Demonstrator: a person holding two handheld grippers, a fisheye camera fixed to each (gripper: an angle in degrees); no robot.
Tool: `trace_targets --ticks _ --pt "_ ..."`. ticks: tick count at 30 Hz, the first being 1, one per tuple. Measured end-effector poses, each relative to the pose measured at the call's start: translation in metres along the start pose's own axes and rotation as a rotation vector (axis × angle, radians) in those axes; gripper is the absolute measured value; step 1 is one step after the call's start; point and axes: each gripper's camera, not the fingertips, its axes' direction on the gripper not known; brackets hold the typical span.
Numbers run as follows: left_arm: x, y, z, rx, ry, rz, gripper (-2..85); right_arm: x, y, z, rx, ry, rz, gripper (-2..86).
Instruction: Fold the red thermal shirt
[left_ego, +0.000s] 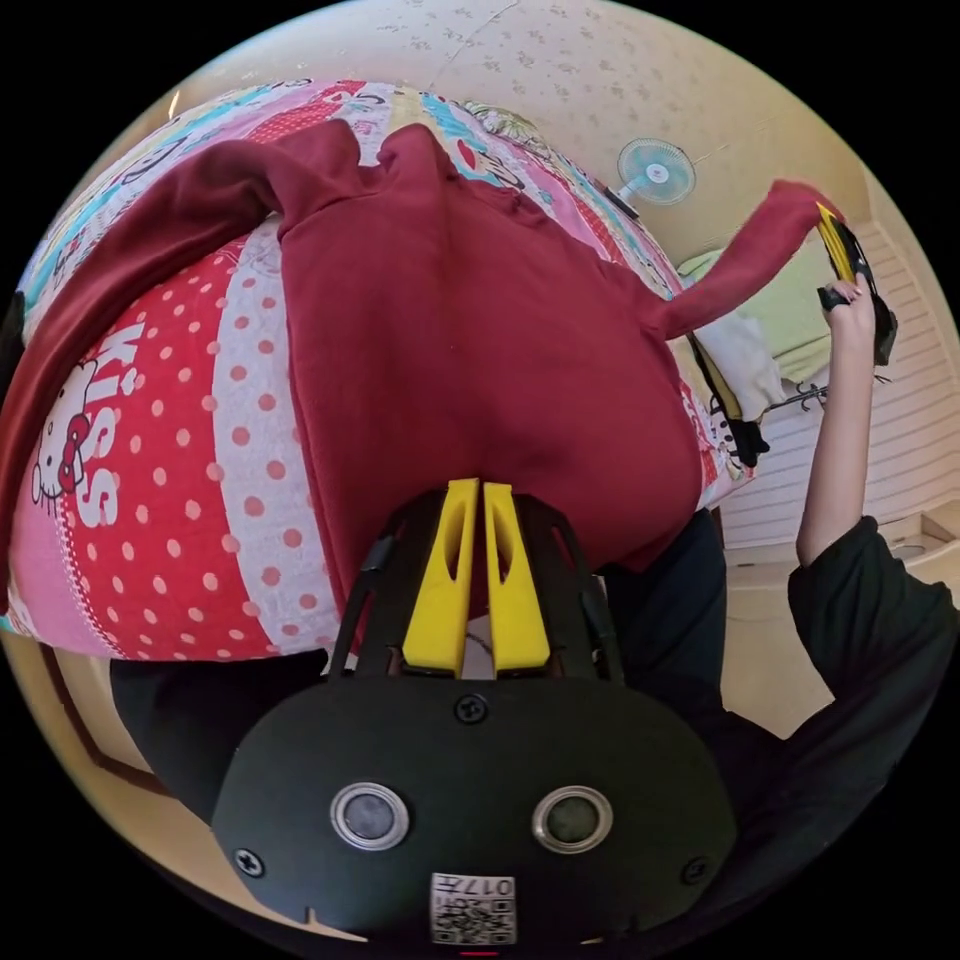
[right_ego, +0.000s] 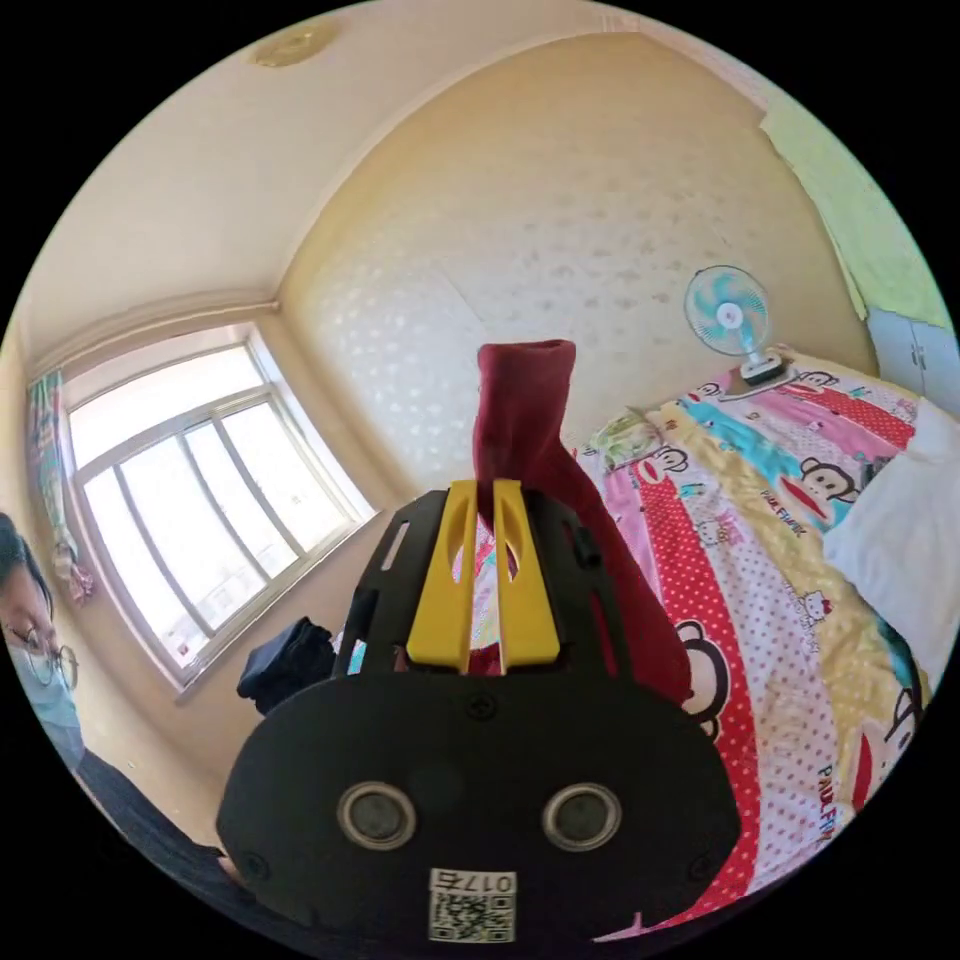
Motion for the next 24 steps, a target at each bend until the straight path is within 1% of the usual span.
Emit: trace_targets --ticks 1,3,4,5,6,7,8,9,10,12,14,15,17,18,19,20,22,24 --pt "-0.004 0.002 -0.001 0.004 0.012 -0.011 -0.7 -0.008 0.010 0.021 -0.035 -0.039 -0.011 3.4" --pt "-0.008 0.004 -0.002 0.008 0.022 -0.022 -0.7 -0.028 0.063 0.109 -0.214 -0.191 0.005 3.5" --pt "-0.011 0.006 -0.003 0.012 0.024 -0.020 -0.6 -0.031 0.081 0.130 -0.265 -0.228 0.021 3.6" --pt "-0.013 0.008 -0.005 0.017 0.030 -0.014 -0.5 -0.034 0.120 0.169 -0.353 -0.281 0.037 3.8" --pt "-0.015 0.009 -0.006 0.018 0.037 -0.008 -0.3 -0.036 0.161 0.206 -0.466 -0.293 0.041 4.0" --pt "-0.019 0.010 -0.009 0.019 0.057 0.007 0.0 -0.035 0.182 0.224 -0.539 -0.282 0.049 4.2" --pt "-0.025 0.013 -0.014 0.022 0.093 0.015 0.6 -0.030 0.222 0.257 -0.711 -0.243 0.103 4.8" --pt "-0.030 0.014 -0.018 0.024 0.120 0.011 0.9 -0.027 0.255 0.276 -0.842 -0.243 0.149 5.6" --pt "-0.042 0.018 -0.028 0.037 0.176 -0.008 2.7 -0.027 0.267 0.280 -0.871 -0.262 0.153 6.2" --pt "-0.069 0.028 -0.052 0.115 0.242 -0.079 6.2 -0.032 0.285 0.267 -0.846 -0.303 0.131 7.1" --pt "-0.115 0.049 -0.093 0.285 0.309 -0.226 10.6 -0.036 0.285 0.253 -0.868 -0.278 0.097 7.3" --pt "-0.128 0.056 -0.103 0.336 0.328 -0.268 11.1 -0.037 0.284 0.244 -0.891 -0.239 0.079 7.7" --pt "-0.180 0.090 -0.136 0.567 0.377 -0.443 12.2 -0.036 0.283 0.228 -0.918 -0.182 0.052 8.0" --pt "-0.192 0.098 -0.141 0.612 0.376 -0.494 12.3 -0.034 0.284 0.217 -0.929 -0.159 0.035 8.1" --pt "-0.214 0.113 -0.146 0.668 0.384 -0.587 12.4 -0.032 0.284 0.211 -0.933 -0.150 0.030 8.0" --pt "-0.233 0.126 -0.148 0.697 0.404 -0.654 12.6 -0.029 0.286 0.201 -0.936 -0.127 0.027 8.0" --pt "-0.254 0.142 -0.144 0.717 0.430 -0.723 12.3 -0.024 0.290 0.185 -0.930 -0.092 0.039 7.9" --pt "-0.269 0.155 -0.135 0.772 0.504 -0.752 10.7 -0.015 0.298 0.168 -0.910 -0.072 0.084 7.8"
